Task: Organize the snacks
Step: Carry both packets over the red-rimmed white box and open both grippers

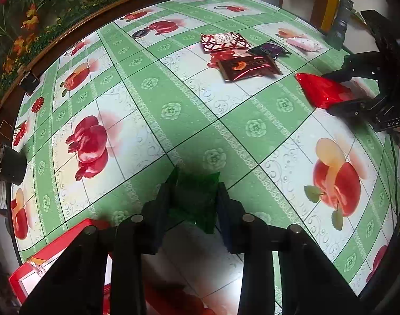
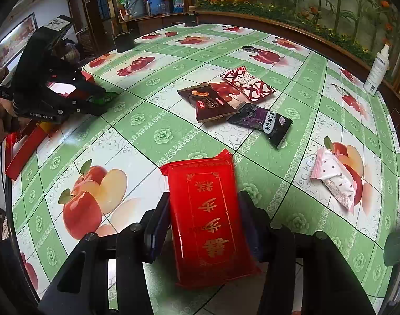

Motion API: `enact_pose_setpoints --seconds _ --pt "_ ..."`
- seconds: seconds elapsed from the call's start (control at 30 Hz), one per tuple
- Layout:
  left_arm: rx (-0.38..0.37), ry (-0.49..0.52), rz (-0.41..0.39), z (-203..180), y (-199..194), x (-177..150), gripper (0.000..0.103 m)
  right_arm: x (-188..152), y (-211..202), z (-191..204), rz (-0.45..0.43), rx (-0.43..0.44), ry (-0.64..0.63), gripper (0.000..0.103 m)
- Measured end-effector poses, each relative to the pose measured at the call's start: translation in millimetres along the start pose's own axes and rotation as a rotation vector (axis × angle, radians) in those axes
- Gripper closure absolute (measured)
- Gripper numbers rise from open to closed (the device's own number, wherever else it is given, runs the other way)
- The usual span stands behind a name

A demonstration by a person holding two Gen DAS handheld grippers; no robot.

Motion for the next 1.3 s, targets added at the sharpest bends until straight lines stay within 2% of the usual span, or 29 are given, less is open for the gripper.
enact_pose_setpoints --seconds 0.23,0.33,0.47,0.7,0.8,0.97,1.1,1.3 --pt "-0.015 -0.055 -0.031 -16 -5 -10 0.073 -1 -5 14 -0.012 0.011 0.0 0.054" --pt "0.009 -0.088 -0.062 -24 -11 -13 0.073 1 -6 20 -0.012 0.028 0.016 0.055" --pt "0.027 -0.123 -0.161 -41 -32 -24 0.073 6 -5 26 -0.009 0.052 0.055 0.055" --pt "0.074 -0.233 -0.365 -46 -88 -61 0.072 24 -3 47 -0.008 0.166 0.172 0.056" --pt "0.149 -0.257 -0.421 -44 -113 -86 0.072 36 -6 63 -0.028 0.246 0.212 0.056" --pt "0.278 -0.335 -0.45 -19 -137 -120 0.072 63 -10 112 -0.066 0.388 0.24 0.056" --pt "0.417 -0.39 -0.446 4 -147 -145 0.072 87 -11 161 -0.101 0.455 0.217 0.056" --pt "0.537 -0.434 -0.449 23 -156 -171 0.072 116 -13 229 -0.13 0.511 0.194 0.056"
Point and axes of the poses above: each gripper's, at about its wrist camera, not at the fingertips, and y roughly the way its jaws point, z to its left, x to its top, the point moved 2 cm from there along y, roughly the way its jaws point, and after that the axes turned 15 degrees about -x, right-handed, at the moved point
